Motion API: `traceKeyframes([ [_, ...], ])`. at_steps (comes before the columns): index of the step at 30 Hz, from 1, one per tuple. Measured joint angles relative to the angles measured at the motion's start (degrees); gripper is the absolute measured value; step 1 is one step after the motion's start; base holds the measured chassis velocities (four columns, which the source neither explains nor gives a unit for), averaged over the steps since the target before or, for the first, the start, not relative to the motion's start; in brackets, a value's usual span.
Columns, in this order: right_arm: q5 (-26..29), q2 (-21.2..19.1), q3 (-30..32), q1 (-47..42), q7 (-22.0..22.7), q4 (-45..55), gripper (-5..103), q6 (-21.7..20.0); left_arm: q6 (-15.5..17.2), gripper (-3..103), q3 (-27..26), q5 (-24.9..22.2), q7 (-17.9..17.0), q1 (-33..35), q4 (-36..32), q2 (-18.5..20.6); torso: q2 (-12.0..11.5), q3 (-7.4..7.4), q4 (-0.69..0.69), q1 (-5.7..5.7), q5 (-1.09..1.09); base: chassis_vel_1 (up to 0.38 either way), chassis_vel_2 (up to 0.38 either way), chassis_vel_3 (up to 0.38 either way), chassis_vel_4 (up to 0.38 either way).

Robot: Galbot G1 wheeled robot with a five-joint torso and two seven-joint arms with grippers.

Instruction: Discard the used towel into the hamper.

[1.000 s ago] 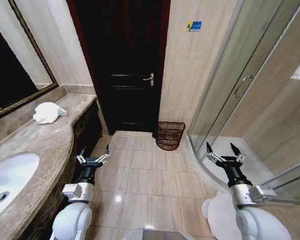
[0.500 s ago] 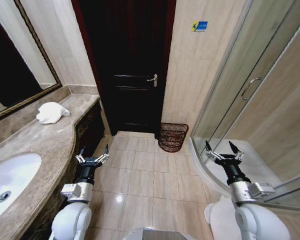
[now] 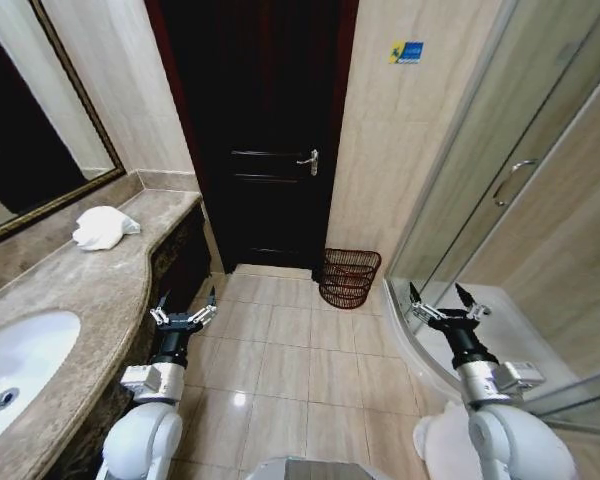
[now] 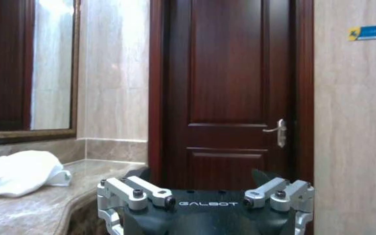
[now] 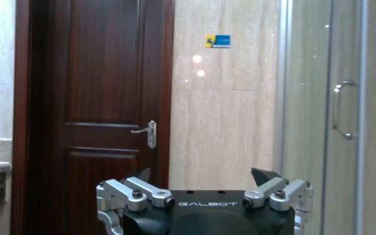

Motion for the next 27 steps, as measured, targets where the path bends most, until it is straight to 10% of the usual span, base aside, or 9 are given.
traceKeyframes([
  [27, 1.1, 0.1, 0.5, 0.9, 2.3, -0.1, 100, 0.6, -0.7, 100, 0.4, 0.6, 0.3, -0.3, 0.6, 0.1, 0.0, 0.0, 0.0, 0.0, 0.0, -0.023, 0.099, 0.096, -0.019],
])
